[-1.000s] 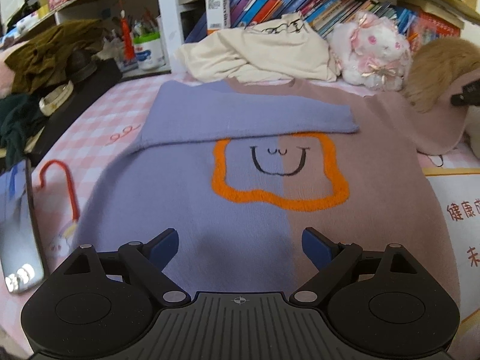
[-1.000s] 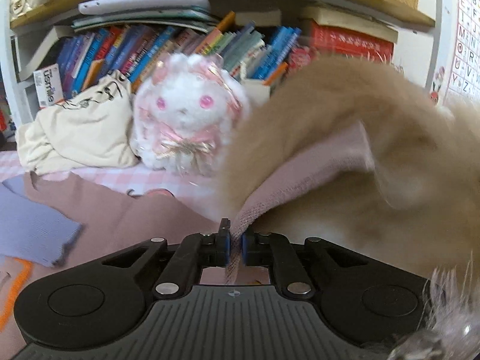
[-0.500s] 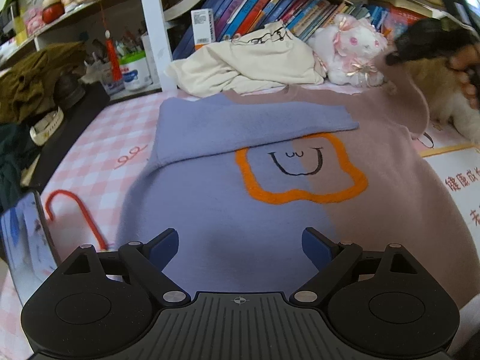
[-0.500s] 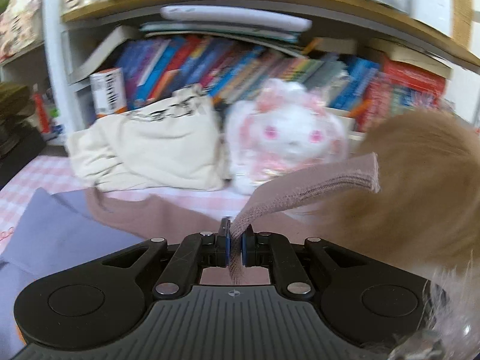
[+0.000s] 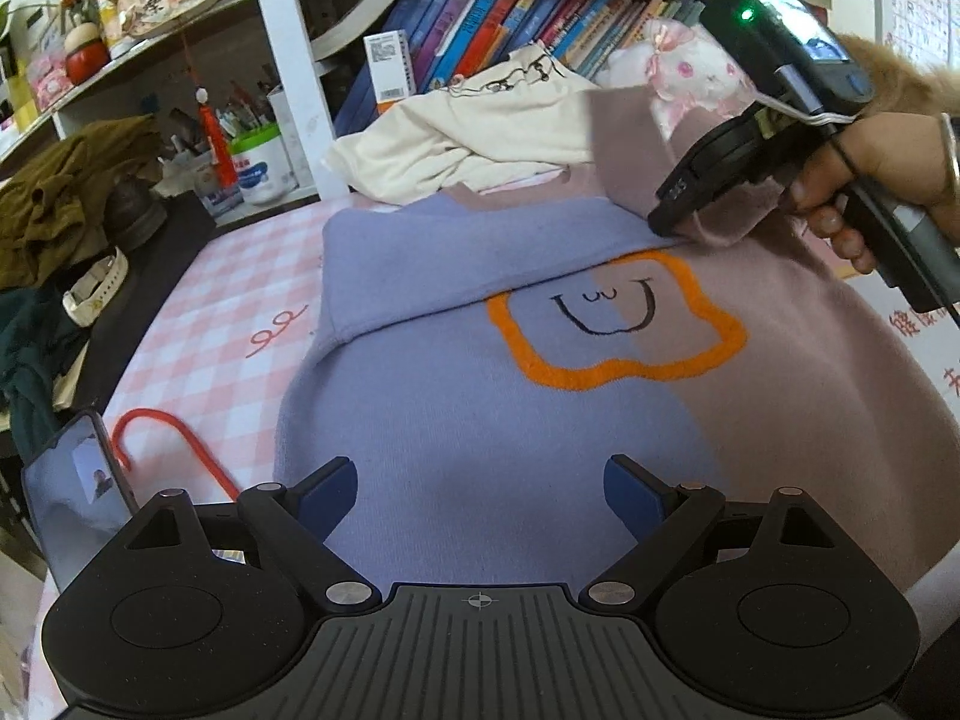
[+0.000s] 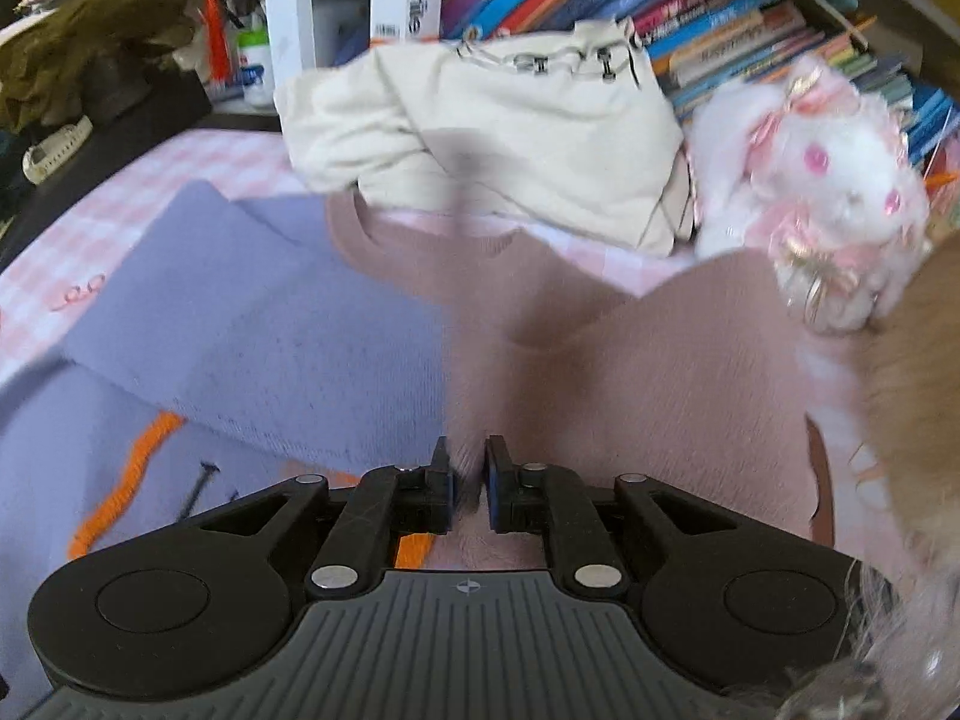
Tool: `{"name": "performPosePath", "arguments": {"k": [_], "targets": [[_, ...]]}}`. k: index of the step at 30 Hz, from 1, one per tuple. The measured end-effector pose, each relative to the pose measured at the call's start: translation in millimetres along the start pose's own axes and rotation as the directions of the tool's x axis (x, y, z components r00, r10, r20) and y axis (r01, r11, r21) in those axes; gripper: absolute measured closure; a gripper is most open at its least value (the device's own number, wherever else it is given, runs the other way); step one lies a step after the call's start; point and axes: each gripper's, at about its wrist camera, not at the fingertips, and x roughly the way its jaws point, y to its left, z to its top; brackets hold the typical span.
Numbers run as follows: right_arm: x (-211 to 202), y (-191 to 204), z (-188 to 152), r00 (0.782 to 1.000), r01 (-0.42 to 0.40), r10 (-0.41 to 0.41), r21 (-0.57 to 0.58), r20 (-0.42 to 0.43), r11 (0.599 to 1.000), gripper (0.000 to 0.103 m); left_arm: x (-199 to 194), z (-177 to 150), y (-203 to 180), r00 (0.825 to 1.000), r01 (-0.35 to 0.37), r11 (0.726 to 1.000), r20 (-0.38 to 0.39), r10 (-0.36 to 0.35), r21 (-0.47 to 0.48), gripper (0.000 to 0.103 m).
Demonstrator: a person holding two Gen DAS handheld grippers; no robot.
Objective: Fold clothes
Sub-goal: 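Grasp the pink sleeve cuff with the right gripper and lift it, then fold the pink sleeve across the body over the lavender sleeve, open right gripper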
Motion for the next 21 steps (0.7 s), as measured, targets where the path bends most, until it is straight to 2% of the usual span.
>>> {"name": "performPosePath", "arguments": {"k": [10, 17, 19, 21], "targets": [[-1.4, 0.9, 0.8, 1.000, -0.009, 0.009, -0.025, -0.001, 1.000, 0.091, 2.3, 0.7, 0.6, 1.000, 0.002, 1.000, 0.002, -0.002, 0.003, 0.011], [-1.2, 5.0, 2.1, 1.000, 0.003, -0.003, -0.056, -0.004, 0.998, 0.086, -0.4, 1.1, 1.1, 1.000, -0.011, 1.000, 0.012, 0.011, 0.000, 0.011], [-1.5, 6.4, 2.6, 1.000, 0.011, -0.011, -0.064, -0.004, 0.998, 0.081, -2.1, -0.3, 1.4, 1.000, -0.012, 1.000, 0.016, 0.012, -0.005, 0.011], [-2.8, 7.8, 3.0, 1.000, 0.018, -0.018, -0.073, 0.001, 0.997, 0.070, -2.9, -1.3, 1.7, 1.000, -0.012, 1.000, 0.016, 0.013, -0.008, 0.011]]}}
